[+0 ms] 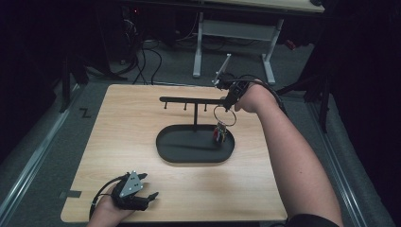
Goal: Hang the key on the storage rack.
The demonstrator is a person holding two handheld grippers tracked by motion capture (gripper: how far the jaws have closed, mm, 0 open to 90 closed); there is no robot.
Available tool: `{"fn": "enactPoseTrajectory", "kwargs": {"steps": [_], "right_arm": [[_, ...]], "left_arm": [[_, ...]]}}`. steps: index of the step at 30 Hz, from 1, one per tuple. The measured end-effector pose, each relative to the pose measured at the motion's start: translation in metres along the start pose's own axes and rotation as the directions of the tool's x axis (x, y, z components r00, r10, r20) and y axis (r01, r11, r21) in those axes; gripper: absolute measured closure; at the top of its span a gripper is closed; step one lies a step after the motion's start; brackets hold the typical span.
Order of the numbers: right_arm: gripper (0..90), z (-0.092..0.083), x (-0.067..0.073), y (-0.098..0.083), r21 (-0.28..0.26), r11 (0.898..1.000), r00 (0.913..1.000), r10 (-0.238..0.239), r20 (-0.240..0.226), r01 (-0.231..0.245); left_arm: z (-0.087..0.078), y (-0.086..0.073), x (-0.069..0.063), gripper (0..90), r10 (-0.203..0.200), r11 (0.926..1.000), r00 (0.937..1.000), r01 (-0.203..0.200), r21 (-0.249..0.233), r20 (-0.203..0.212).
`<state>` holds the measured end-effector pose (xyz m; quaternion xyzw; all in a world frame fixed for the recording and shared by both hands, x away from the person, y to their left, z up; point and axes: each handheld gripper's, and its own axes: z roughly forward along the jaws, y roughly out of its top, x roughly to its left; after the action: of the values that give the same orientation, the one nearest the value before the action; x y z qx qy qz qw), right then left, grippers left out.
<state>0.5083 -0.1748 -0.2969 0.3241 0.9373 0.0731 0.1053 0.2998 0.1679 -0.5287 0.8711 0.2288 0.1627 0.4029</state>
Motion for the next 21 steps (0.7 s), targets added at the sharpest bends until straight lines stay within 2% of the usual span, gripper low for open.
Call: {"fn": "enactPoseTrajectory", "kwargs": {"steps": [21], "right_arm": [[87.1,0.0043,-0.0051,0.0021,0.0,1.0,0.9997,0.021,0.011,-0.021]], "left_arm": [[-0.001,0.0001,0.001,22.7,-0.002,1.0,1.0,0.002,0.0,-0.002]]}}
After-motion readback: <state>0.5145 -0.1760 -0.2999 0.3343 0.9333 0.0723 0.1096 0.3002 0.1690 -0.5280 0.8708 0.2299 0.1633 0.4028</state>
